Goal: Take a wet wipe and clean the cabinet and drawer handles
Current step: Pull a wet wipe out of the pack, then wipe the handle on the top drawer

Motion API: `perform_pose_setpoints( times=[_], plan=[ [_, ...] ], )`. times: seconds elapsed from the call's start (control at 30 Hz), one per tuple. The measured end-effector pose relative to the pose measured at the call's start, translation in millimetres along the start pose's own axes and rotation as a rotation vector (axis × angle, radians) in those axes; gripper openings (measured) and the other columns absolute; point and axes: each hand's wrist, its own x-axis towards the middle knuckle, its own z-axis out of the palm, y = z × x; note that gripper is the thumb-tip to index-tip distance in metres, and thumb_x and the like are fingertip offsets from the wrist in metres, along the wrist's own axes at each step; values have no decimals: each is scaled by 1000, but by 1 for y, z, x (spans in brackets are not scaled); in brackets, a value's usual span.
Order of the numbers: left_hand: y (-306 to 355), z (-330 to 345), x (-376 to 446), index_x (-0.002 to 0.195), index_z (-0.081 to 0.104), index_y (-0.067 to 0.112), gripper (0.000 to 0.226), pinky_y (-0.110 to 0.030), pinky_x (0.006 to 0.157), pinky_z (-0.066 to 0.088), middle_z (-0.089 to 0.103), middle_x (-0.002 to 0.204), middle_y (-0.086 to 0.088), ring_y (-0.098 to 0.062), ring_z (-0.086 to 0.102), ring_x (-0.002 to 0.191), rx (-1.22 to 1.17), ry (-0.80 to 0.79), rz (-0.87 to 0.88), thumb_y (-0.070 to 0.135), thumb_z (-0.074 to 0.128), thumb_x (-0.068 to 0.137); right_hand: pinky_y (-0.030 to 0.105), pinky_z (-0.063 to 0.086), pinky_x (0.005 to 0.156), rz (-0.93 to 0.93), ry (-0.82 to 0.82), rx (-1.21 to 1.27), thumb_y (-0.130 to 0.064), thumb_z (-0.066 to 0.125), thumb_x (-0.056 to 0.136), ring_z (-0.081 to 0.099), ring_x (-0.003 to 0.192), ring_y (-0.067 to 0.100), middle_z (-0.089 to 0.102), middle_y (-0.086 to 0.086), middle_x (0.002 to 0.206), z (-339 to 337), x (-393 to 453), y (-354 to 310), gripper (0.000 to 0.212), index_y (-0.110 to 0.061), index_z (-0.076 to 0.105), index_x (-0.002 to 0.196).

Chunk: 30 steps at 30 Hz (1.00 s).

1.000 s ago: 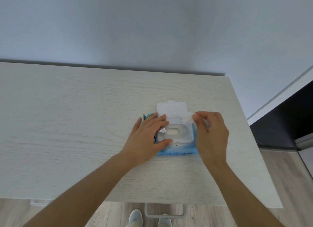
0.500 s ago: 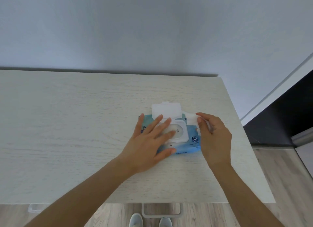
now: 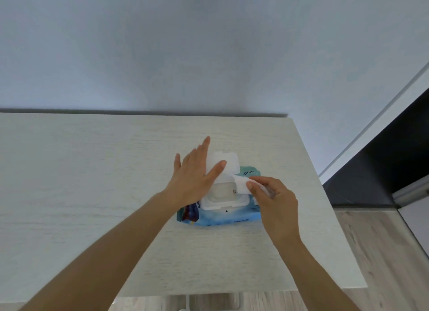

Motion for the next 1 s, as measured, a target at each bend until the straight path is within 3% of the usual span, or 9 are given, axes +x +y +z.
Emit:
perform_pose_setpoints(
  times=[0.07,0.13,0.27,0.33,0.43,0.63,0.8,0.9,1.0],
  plan=[
    [2,-5,-2,152,11,27,82,-43,117,14,35,149,1,-18,39,132,-137,64,27,71,13,83,11,50,72,-5,-1,-14,-21,65,87,62,91,6,67,-5,98,-5,-1,-2,9,-27,66,93],
    [3,-9,-18,146,33,20,65,-32,103,35,49,132,1,-12,48,113,-128,240,146,59,24,95,7,50,65,-21,37,-10,-22,65,86,63,85,2,67,-10,93,-14,-4,-5,11,-33,64,87],
    [2,-4,-62,128,58,12,53,-37,88,50,62,113,-2,-15,57,97,68,331,454,44,30,97,7,49,62,-41,206,77,-24,66,86,61,81,-10,67,-20,87,-35,-5,-9,10,-34,66,87],
    [-2,6,-77,121,65,11,54,-45,97,48,65,117,-3,-20,62,104,258,304,566,43,27,99,10,48,65,-40,224,96,-26,65,86,61,82,-9,66,-21,87,-40,-5,-10,12,-37,63,84],
    [-8,19,-87,124,64,15,62,-48,106,37,61,128,0,-18,58,118,430,244,543,45,15,103,7,48,59,-38,154,48,-26,64,87,60,81,-12,65,-19,87,-40,-8,-9,15,-39,61,82],
    [-2,13,-79,124,64,14,49,-56,106,35,61,128,0,-18,55,121,582,210,475,39,31,97,2,45,58,-41,39,-28,-22,67,86,60,71,-11,67,-14,80,-27,-21,-6,16,-35,62,77],
    [-2,9,-97,137,50,11,74,-41,116,16,49,141,-4,-18,44,131,249,269,272,53,3,99,2,42,58,-16,-125,-20,-21,72,80,60,67,-11,69,-23,69,-18,-36,1,19,-36,67,69],
    [1,8,-119,130,53,3,64,-33,112,22,56,132,-10,-17,47,121,72,439,262,46,15,101,3,41,55,18,-240,-107,-25,73,80,59,67,-10,66,-19,71,-2,-46,9,13,-33,65,74],
    [5,15,-140,118,64,5,51,-34,108,31,64,120,-7,-18,57,111,142,410,431,36,27,103,2,40,61,-36,-280,-286,-27,68,84,56,69,-4,63,-12,78,10,-57,17,7,-21,63,86]
  ],
)
